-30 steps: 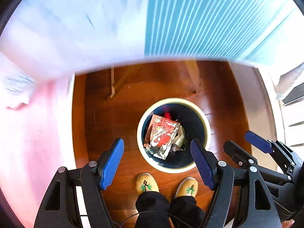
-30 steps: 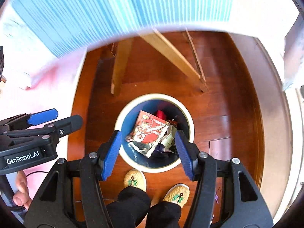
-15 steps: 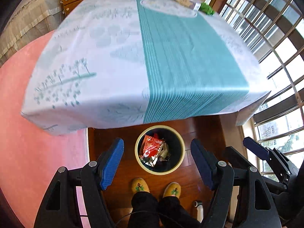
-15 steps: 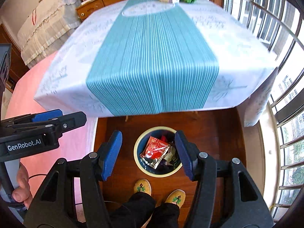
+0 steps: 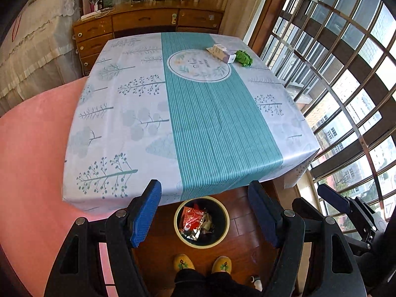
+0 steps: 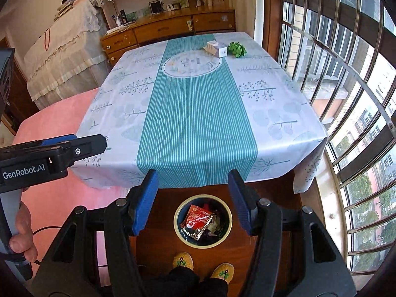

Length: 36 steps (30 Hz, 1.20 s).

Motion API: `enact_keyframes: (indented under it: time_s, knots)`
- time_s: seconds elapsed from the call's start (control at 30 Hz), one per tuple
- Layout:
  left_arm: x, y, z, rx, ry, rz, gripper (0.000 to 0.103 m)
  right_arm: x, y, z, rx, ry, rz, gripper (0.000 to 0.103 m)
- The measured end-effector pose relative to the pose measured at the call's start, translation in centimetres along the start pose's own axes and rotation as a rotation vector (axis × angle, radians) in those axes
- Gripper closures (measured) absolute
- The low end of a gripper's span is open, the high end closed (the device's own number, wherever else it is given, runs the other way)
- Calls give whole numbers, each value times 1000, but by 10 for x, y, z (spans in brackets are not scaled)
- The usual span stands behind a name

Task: Collect trash
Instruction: 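Raise both tools back over the table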

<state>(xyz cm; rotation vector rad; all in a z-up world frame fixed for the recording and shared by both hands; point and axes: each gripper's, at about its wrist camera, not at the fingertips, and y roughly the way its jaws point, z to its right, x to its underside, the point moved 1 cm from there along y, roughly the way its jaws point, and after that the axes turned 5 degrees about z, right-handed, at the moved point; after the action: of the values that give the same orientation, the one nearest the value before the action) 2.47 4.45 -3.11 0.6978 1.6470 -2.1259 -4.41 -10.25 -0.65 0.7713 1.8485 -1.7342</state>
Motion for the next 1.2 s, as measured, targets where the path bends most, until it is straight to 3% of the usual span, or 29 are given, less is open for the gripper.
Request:
enact_keyframes:
  time_s: [0.33, 0.63, 0.9, 1.2]
  knots:
    - [-45, -12, 5, 42, 28, 72, 29, -48, -20, 6, 71, 5, 91, 48]
    - [-96, 9, 1, 36, 19, 108, 29, -90, -7, 14, 90, 2, 133, 48]
    - [-153, 55, -2, -29, -5, 124, 29, -138, 60, 40, 40, -17, 114, 48]
    - [-255, 142, 14, -123, -116, 95, 29, -240, 177, 111, -45, -67, 61, 48]
